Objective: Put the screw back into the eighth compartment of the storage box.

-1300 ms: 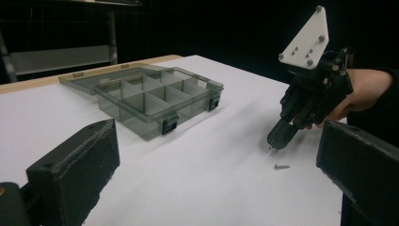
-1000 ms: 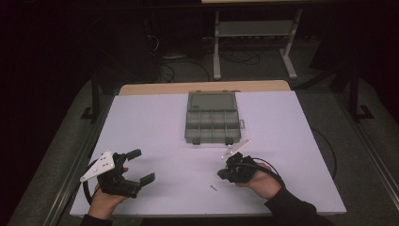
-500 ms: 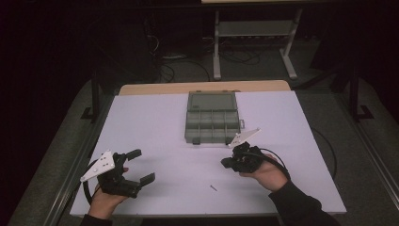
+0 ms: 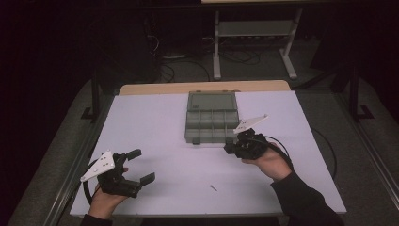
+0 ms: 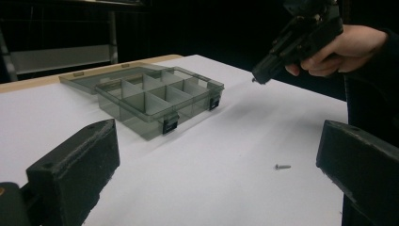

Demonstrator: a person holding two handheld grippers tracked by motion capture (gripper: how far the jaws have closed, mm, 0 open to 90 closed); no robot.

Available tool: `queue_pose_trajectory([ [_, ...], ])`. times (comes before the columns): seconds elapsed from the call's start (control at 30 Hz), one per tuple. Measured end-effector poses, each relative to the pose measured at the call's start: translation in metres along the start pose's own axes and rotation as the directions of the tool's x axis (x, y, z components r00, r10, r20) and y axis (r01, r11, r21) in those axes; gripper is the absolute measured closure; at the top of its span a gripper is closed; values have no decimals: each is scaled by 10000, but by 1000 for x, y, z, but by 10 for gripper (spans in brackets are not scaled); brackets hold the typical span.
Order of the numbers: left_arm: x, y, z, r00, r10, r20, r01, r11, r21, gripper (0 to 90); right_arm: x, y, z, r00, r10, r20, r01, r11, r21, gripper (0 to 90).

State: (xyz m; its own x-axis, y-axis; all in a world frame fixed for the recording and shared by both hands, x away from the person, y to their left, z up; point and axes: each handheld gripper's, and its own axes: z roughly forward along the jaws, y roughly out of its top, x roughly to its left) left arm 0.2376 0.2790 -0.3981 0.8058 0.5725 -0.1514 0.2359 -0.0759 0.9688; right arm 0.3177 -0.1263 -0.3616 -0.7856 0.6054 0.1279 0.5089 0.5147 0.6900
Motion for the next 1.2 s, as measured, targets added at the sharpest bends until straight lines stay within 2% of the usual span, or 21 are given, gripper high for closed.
queue_pose_trajectory([
  [0.23, 0, 0, 0, 10000, -23, 12, 23, 10000, -19, 0, -9, 11, -7, 9996, 209, 186, -204, 9994, -278, 862],
  [0.33, 0, 0, 1, 10000, -38, 3, 38, 10000, -23, 0, -14, 16, -7, 9993, 181, 333, -168, 9991, -391, 862],
  [0.6, 1, 0, 0, 10000, -65, -21, 65, 10000, -60, 0, -27, 29, -6, 9967, 542, 603, -506, 9969, -601, 863],
  [0.77, 1, 0, 1, 10000, -3, 19, 3, 10000, 19, 0, -37, 34, -2, 9945, 621, 840, -557, 9956, -756, 863],
  [0.87, 1, -1, 0, 10000, -16, 11, 16, 10000, 21, 0, -43, 36, 1, 9916, 825, 995, -749, 9942, -777, 863],
  [1.2, 1, -1, 0, 10000, -30, -21, 30, 10000, 19, 0, -60, 35, 16, 9816, 1140, 1532, -1068, 9928, -547, 863],
])
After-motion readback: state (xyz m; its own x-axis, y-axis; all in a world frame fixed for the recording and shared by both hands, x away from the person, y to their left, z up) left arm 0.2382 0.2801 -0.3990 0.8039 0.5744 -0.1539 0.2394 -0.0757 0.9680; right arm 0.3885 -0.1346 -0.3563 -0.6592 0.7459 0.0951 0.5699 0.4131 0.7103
